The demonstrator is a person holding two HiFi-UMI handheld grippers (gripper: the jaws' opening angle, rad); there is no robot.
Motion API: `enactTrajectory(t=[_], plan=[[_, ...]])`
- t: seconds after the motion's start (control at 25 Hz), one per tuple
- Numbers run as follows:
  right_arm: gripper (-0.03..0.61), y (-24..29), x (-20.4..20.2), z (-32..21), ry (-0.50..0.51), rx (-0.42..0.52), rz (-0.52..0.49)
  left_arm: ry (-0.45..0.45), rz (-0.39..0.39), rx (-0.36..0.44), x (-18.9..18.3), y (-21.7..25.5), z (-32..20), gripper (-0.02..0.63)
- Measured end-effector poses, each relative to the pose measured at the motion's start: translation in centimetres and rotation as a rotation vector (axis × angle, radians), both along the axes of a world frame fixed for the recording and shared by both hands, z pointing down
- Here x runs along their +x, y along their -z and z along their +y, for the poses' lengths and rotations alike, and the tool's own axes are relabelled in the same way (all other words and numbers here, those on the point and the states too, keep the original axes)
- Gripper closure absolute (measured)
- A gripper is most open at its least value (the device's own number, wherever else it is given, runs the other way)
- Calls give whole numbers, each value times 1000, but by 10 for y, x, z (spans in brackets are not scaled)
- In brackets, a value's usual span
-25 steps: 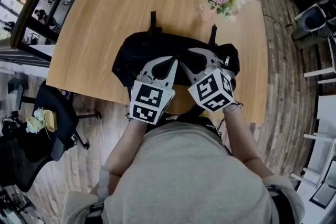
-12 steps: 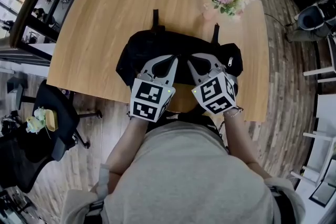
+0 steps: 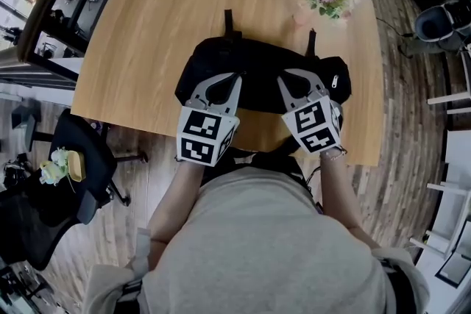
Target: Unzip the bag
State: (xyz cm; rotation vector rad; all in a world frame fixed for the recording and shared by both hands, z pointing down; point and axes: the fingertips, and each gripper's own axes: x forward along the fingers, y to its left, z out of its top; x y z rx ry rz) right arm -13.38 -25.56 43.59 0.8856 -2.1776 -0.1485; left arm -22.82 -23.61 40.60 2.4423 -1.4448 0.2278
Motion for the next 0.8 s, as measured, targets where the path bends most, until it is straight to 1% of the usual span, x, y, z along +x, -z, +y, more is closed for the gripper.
enactTrajectory(t=[0.16, 0.36, 0.68, 0.8], plan=[[546, 1, 2, -3, -27, 6, 8, 34, 1, -6, -20, -2, 2, 592], [546, 5, -2, -9, -40, 26, 17, 45, 0, -7, -36, -3, 7, 592], [546, -2, 1, -12, -94, 17, -15, 86, -23, -9, -66, -9, 6, 592], [546, -2, 0, -12, -97, 24, -8, 87, -12, -15, -72, -10, 5, 592]])
